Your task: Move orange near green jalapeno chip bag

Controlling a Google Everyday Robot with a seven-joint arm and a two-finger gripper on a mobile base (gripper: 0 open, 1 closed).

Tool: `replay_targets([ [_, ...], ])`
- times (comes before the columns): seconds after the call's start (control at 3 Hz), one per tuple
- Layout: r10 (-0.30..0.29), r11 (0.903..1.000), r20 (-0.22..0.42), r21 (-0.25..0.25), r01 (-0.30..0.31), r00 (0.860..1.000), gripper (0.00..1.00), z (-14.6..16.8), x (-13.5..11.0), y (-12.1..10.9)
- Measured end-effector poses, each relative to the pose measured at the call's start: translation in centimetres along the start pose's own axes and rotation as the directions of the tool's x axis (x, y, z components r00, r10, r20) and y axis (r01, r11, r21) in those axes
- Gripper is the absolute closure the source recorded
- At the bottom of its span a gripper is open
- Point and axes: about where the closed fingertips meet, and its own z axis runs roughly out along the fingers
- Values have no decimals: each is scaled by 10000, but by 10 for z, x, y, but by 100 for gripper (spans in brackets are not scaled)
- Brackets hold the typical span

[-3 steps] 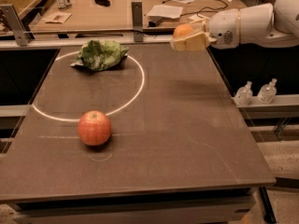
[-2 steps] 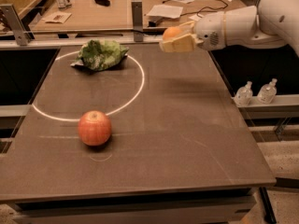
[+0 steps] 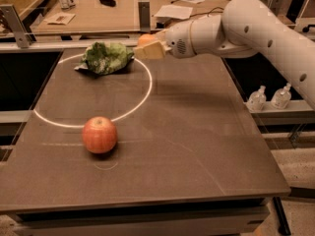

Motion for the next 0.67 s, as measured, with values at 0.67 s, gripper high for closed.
replay_targets([
  [0.67,91,9994,-583,348,-71,9983,100,45,24,3],
])
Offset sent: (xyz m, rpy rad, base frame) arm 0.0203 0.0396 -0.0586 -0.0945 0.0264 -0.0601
